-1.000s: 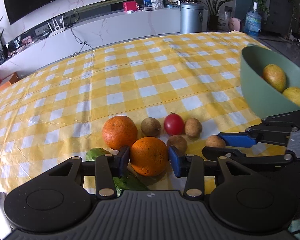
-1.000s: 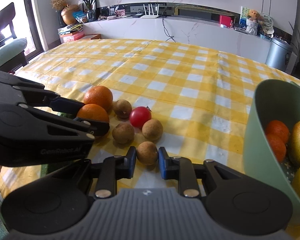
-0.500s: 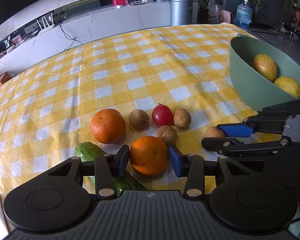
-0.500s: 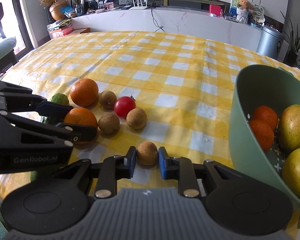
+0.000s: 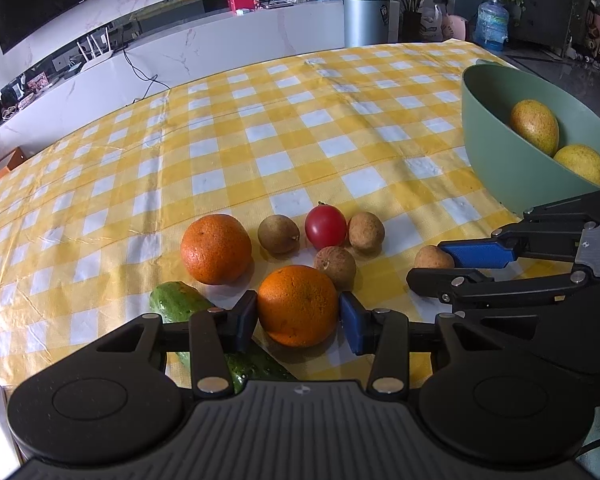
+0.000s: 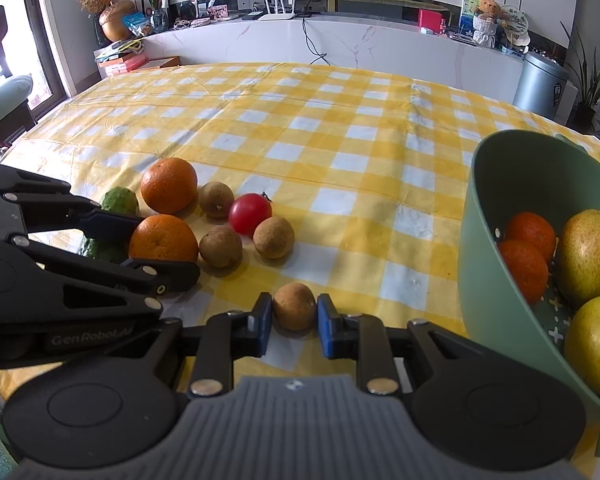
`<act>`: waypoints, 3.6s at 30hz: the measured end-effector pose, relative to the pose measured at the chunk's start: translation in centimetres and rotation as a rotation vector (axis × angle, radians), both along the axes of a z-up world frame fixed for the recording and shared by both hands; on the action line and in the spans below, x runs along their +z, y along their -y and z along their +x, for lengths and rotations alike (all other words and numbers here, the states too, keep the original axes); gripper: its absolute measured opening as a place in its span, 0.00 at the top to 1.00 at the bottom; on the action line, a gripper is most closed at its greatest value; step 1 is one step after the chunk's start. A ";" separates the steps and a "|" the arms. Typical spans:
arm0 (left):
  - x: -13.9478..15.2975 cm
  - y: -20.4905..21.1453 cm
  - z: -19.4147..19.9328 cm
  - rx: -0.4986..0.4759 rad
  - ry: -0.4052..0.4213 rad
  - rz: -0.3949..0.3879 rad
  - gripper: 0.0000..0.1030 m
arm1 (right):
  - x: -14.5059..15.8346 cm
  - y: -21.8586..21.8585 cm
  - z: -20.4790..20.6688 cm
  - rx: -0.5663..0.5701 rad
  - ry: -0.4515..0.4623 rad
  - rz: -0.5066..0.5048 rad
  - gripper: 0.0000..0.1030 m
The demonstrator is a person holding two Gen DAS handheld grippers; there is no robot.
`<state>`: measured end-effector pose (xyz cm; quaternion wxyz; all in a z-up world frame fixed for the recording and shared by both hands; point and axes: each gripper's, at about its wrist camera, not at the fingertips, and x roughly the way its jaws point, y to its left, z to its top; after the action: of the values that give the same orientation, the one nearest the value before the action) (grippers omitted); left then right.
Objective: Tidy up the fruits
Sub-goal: 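Carry the orange in the left gripper while the right carries the kiwi over the colander, then open the left gripper to drop the orange while the right releases the kiwi into the colander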
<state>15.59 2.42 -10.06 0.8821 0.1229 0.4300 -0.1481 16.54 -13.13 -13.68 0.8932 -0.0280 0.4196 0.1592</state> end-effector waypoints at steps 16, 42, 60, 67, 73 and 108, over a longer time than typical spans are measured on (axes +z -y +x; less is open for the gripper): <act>2.7 0.1 -1.6 0.117 -0.042 -0.107 0.52 | 2.5 0.5 -2.5 0.029 0.066 -0.040 0.81; 9.3 5.7 -3.1 0.165 -0.103 -0.280 0.52 | 10.3 6.8 -5.4 0.196 0.134 -0.196 0.81; 7.4 15.1 1.9 0.058 -0.284 -0.337 0.52 | 10.8 14.2 -1.2 0.296 0.013 -0.340 0.81; 6.3 16.8 3.6 -0.002 -0.349 -0.281 0.52 | 9.3 15.4 0.5 0.321 -0.064 -0.345 0.81; 5.2 17.5 5.1 -0.015 -0.391 -0.248 0.52 | 8.3 15.6 1.6 0.336 -0.111 -0.330 0.81; 1.5 20.7 10.2 -0.098 -0.660 -0.002 0.49 | 6.4 13.0 4.9 0.665 -0.262 -0.429 0.81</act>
<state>25.76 -18.26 -8.53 0.6871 0.0878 0.6860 -0.2228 21.45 -26.10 -7.30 0.7060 -0.3270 0.5215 0.3502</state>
